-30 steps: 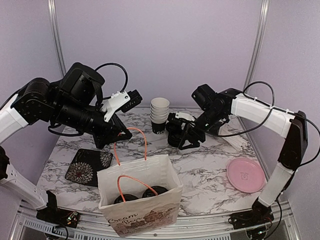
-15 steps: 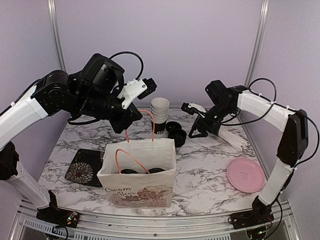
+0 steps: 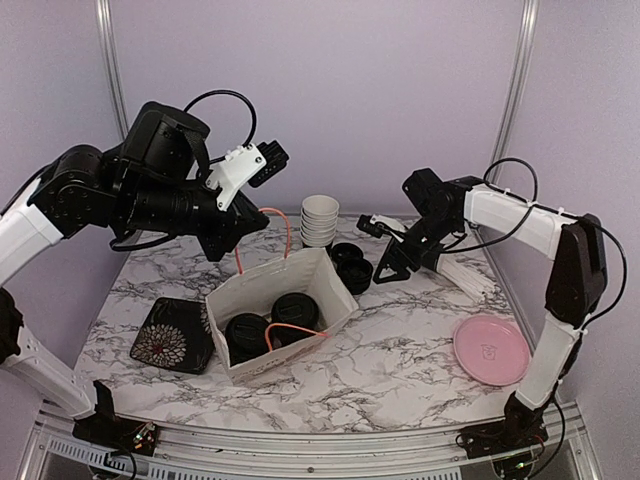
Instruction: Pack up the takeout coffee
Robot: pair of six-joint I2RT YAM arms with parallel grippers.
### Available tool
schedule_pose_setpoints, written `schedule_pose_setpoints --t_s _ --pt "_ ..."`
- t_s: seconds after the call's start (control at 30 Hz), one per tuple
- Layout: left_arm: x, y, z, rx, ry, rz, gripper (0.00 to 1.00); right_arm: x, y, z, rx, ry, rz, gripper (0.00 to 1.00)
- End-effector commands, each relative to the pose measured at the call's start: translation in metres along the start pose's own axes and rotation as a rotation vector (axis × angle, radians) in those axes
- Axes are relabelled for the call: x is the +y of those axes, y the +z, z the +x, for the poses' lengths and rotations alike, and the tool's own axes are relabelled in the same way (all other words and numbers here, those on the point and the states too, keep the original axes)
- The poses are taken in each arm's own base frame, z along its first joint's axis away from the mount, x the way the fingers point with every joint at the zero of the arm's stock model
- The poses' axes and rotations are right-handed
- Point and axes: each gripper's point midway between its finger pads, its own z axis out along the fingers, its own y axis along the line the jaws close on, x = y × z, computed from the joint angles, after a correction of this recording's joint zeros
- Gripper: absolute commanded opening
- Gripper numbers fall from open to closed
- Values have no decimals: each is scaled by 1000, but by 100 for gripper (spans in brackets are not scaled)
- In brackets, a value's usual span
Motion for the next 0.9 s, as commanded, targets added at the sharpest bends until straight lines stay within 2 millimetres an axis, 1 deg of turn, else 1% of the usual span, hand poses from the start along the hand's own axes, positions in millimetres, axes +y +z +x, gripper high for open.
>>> schedule_pose_setpoints --t_s 0.0,0.1,0.27,0.33,0.4,0.53,0.6,0.67,0.7,0.8,0.87 --pt "-33 -5 -6 -55 -23 187 0 -1 -9 -12 -37 -11 15 63" --pt "-54 -7 1 -45 -58 282 0 -1 -9 -10 -31 -10 21 63" --pt "-103 -5 12 -1 -63 417 0 0 -6 -8 -24 -7 15 64" --pt "-124 -7 12 6 -40 454 0 -1 -5 -7 -24 -6 12 63" --pt "-139 -11 9 4 -27 491 0 0 -5 -8 -26 -5 5 63" --pt "-161 -20 7 7 -32 564 0 2 -3 -9 -26 -7 -9 64" --pt "-166 -23 8 8 -29 586 0 2 -4 -8 -26 -6 -12 64" --pt "-167 -27 7 2 -28 600 0 3 -4 -8 -26 -6 -14 63" --pt "-165 -30 6 -7 -28 594 0 3 -3 -7 -26 -6 -16 63" --pt "-147 -35 2 -40 -23 515 0 4 -4 -7 -28 -5 -16 63" --pt "-127 -36 0 -64 6 414 0 4 -4 -7 -29 -7 -17 64"
